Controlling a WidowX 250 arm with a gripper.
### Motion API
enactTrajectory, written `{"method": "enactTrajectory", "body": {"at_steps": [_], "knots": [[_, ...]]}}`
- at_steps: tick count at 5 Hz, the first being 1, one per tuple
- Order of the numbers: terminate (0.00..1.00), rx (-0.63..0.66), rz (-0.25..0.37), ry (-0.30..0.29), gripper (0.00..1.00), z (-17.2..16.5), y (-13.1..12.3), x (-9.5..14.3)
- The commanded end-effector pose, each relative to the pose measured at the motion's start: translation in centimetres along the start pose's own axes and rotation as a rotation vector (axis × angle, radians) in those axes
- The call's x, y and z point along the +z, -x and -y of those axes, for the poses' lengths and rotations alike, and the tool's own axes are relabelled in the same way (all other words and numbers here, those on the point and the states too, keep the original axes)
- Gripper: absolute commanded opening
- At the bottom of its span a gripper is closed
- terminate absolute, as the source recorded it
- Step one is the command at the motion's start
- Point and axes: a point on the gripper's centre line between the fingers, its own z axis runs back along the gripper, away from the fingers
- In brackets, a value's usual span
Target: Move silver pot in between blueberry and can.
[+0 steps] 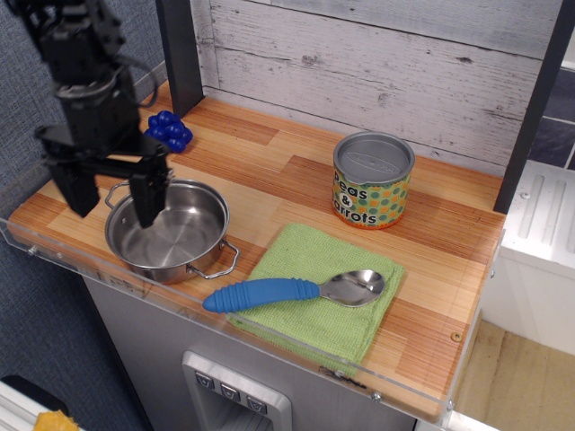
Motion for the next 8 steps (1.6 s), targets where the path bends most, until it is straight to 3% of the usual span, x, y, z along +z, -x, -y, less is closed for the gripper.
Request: {"method": "enactTrajectory", "body": {"at_steps": [1, 5, 6, 7, 8], "knots": [[0.00, 0.033, 0.028, 0.031, 1.00, -0.4, -0.9, -1.4], [0.00, 0.018, 0.002, 0.057, 1.00, -0.5, -0.4, -4.1], [0.00, 0.006, -0.005, 0.054, 0.00, -0.4, -0.4, -4.2], [0.00, -0.008, -0.018, 0.037, 0.00, -0.3, -0.3, -4.2], [0.00, -0.001, -0.033, 0.091, 0.00, -0.4, -0.2, -3.1]]}}
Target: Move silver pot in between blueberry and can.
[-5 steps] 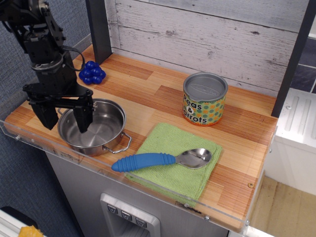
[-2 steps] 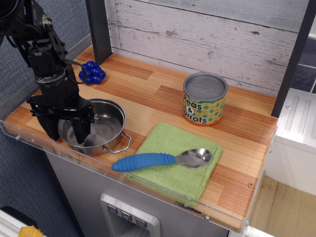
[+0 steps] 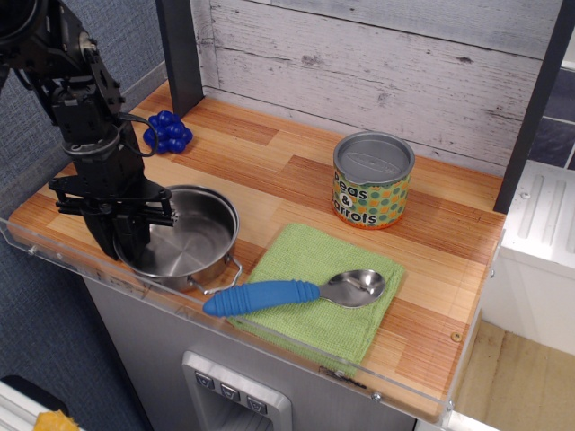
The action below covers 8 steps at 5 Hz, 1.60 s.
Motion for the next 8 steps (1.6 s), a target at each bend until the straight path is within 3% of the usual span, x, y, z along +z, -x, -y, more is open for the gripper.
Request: {"method": "enactTrajectory", "body": {"at_steps": [1, 3, 4, 6, 7, 8], "knots": [[0.00, 0.070, 0.072, 0.059, 0.00, -0.4, 0.0, 3.5], [0.00, 0.126, 0.104, 0.080, 0.00, -1.0, -0.2, 4.7], [0.00, 0.282, 0.205, 0.112, 0.00, -1.3, -0.6, 5.3], [0.00, 0.435, 0.235, 0.117, 0.00, -0.3, -3.3, 5.7], [0.00, 0.398, 0.217, 0.115, 0.00, 0.9, -5.4, 5.4], [0.00, 0.279, 0.189, 0.107, 0.00, 1.9, -7.6, 4.5]]}}
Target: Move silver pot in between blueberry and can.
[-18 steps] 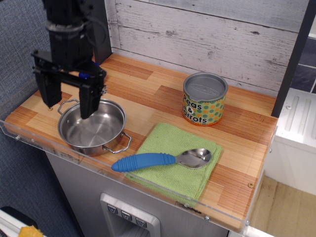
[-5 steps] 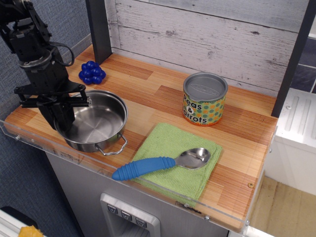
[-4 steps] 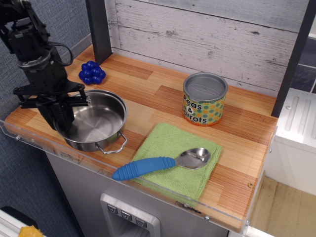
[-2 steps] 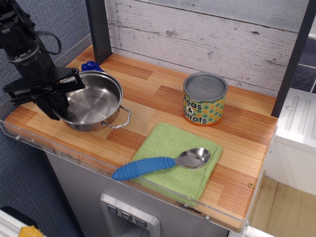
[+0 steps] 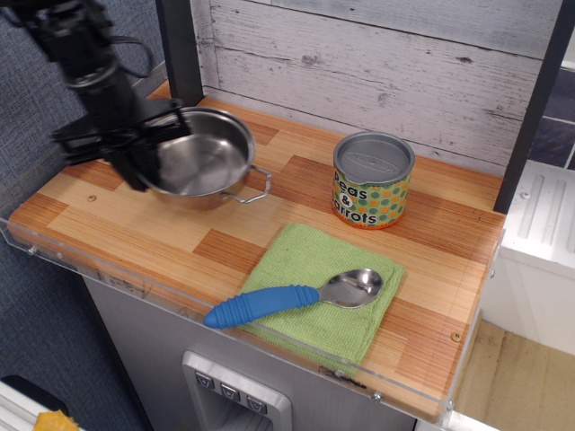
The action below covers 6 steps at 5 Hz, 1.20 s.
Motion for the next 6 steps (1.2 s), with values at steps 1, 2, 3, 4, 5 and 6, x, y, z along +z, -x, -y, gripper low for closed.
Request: {"method": "enactTrajectory", "body": {"at_steps": [1, 2, 3, 4, 5, 6], "knots": [[0.00, -0.159, 0.004, 0.010, 0.00, 2.8, -3.1, -1.0], [0.00, -0.226, -0.018, 0.029, 0.00, 4.1, -3.9, -1.6], [0.00, -0.277, -0.042, 0.030, 0.00, 5.6, -4.5, -1.9], [0.00, -0.295, -0.063, 0.048, 0.00, 6.4, -4.8, -2.5], [0.00, -0.323, -0.072, 0.023, 0.00, 6.5, -4.7, -3.1], [0.00, -0.336, -0.079, 0.016, 1.00, 6.3, -4.7, -3.3]]}}
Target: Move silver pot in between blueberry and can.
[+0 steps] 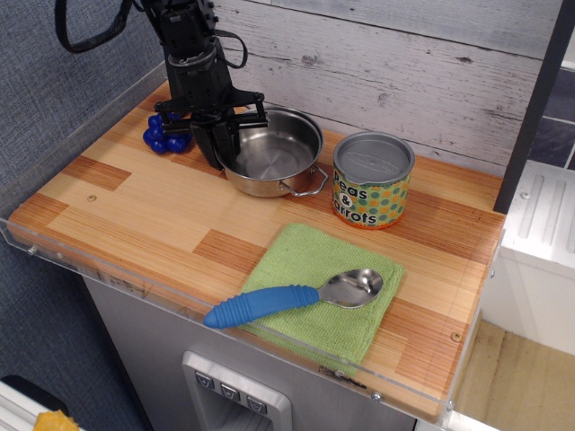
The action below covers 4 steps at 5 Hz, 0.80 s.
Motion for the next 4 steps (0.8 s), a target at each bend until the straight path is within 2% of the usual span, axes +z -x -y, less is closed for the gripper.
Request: {"method": "enactTrajectory", "body": {"at_steps": [1, 3, 4], "knots": [[0.00, -0.088, 0.018, -0.017, 1.00, 0.5, -0.8, 1.6], [0.00, -0.093, 0.038, -0.012, 1.00, 0.3, -0.4, 3.5], [0.00, -0.157, 0.087, -0.025, 1.00, 0.7, 0.2, 5.5]]}}
